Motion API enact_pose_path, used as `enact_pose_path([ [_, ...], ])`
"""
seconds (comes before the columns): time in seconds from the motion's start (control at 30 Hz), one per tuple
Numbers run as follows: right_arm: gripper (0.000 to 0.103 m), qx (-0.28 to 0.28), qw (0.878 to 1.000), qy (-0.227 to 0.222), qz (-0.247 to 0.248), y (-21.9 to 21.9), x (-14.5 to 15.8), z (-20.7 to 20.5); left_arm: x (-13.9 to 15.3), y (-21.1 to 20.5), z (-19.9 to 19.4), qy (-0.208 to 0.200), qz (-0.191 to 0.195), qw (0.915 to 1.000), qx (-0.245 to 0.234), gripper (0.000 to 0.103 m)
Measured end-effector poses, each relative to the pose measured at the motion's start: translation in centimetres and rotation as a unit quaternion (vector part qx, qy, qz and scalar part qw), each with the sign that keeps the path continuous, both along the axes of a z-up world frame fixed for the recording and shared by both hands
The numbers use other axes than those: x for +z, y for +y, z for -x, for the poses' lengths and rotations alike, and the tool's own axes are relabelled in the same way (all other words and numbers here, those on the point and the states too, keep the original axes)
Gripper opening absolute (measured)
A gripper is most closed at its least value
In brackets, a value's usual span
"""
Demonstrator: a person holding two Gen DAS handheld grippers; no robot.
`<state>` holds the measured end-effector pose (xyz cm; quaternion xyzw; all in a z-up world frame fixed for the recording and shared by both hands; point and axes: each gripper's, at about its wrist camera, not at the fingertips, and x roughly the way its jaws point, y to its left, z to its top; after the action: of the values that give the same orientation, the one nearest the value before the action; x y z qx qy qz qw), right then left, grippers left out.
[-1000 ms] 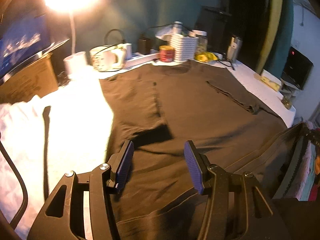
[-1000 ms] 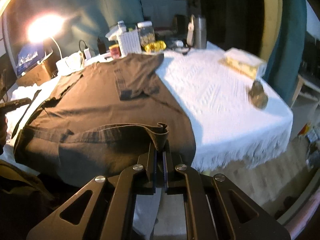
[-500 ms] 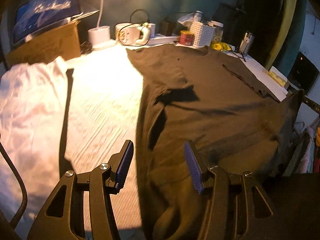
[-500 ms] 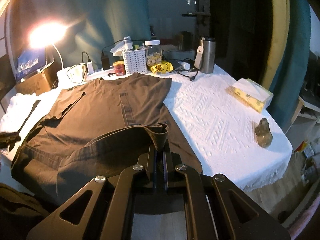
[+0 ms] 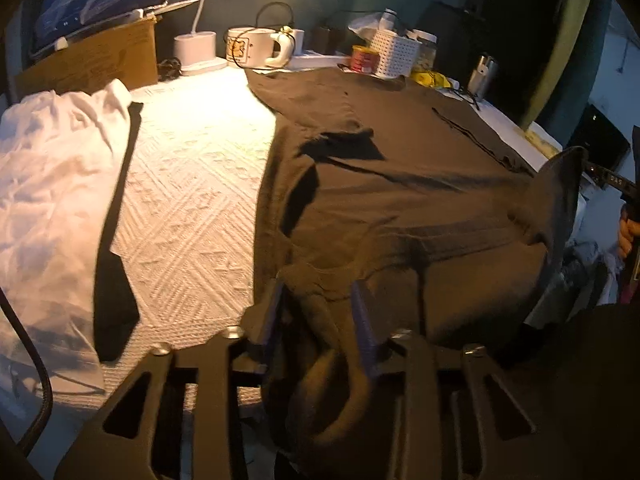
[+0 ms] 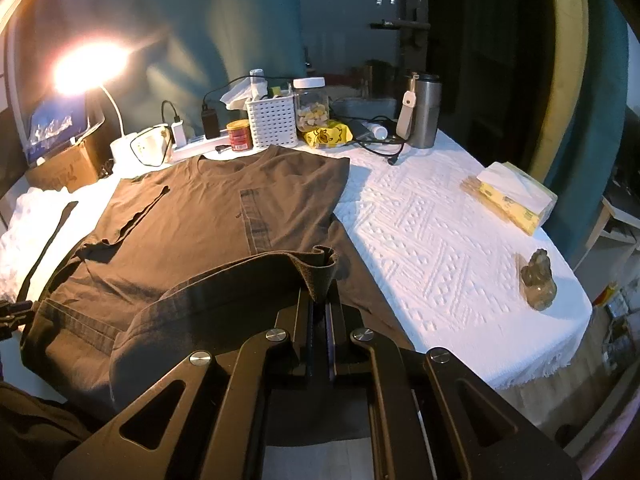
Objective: Fold small clothes
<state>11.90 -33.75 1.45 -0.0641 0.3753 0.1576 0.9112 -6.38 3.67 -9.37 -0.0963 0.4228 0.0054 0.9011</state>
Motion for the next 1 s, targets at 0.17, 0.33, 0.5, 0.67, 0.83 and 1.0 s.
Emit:
enact_pose_path([
  [0.17,0.006,-0.001,1.0,0.002,-0.004,-0.1,-0.2,-0.1,-0.8,0.0,-0.3,0.017,-0.01,0.9998,0.002,0.016],
  [0.33,0.006,-0.001,1.0,0.003,-0.01,-0.3,-0.4,-0.3,-0.7,-0.2,-0.3,0.019,-0.012,0.9997,0.004,0.016],
  [0.5,0.006,-0.002,1.0,0.002,-0.012,-0.5,-0.4,-0.4,-0.2,-0.9,-0.5,0.02,-0.027,0.9994,0.005,0.005],
  [0.67,0.006,-0.008,1.0,-0.005,-0.025,-0.8,-0.4,-0.6,0.8,-0.7,-0.7,-0.003,-0.035,0.9993,0.014,0.005],
  [0.83,0.006,-0.012,0.999,-0.008,-0.04,-1.0,-0.7,-0.9,3.2,-0.5,-0.6,-0.049,-0.05,0.9973,0.023,0.005],
  [1.0,0.006,-0.017,0.999,-0.011,-0.049,-1.9,-0.4,-1.2,4.3,-0.3,-1.4,-0.069,-0.068,0.9947,0.035,0.005],
])
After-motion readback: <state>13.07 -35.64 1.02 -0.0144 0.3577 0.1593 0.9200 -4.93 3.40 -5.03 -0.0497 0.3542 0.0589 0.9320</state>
